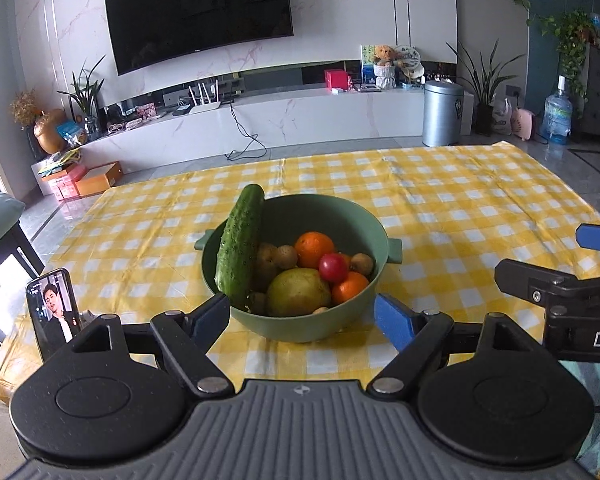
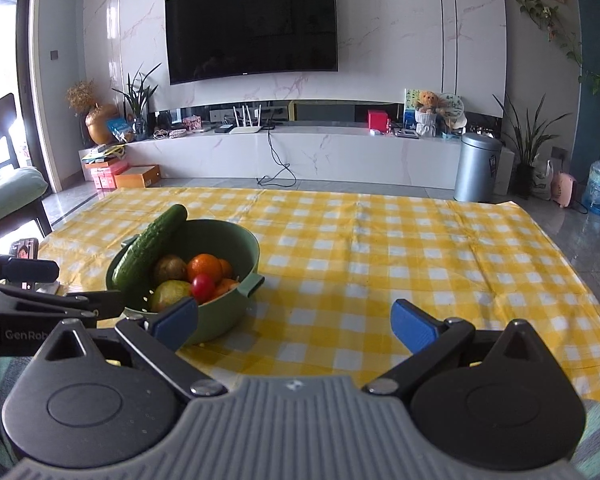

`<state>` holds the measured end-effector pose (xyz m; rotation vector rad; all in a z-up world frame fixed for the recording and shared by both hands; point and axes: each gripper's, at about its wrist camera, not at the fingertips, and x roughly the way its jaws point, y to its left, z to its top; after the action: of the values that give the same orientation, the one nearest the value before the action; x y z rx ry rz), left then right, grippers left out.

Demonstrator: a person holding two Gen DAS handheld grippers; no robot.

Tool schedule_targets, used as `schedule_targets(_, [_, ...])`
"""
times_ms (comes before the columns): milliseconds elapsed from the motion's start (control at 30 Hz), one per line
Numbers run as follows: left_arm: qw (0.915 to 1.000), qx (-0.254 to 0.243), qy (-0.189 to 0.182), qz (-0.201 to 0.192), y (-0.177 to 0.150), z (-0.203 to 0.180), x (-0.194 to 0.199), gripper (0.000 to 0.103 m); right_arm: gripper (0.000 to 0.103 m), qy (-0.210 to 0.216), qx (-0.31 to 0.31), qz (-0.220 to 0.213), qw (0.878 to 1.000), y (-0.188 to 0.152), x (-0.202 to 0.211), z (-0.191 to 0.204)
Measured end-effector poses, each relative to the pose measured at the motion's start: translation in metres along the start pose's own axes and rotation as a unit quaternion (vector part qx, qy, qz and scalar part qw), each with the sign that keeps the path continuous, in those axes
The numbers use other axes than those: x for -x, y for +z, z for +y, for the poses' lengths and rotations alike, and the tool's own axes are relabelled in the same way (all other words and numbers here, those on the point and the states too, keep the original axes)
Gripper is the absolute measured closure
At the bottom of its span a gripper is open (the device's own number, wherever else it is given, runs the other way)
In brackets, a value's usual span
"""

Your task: Organize fruits

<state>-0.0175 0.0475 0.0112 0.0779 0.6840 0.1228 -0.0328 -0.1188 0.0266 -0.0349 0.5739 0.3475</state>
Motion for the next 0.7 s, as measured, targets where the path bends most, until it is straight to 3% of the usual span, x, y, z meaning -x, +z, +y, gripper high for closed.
schedule_targets(700, [0.9999,-0.008,-0.002,0.014,-0.001,-0.003,-0.009,0.007,0.004,0.000,-0.014,0.019,1.000,-0.003,-0.014,-0.007])
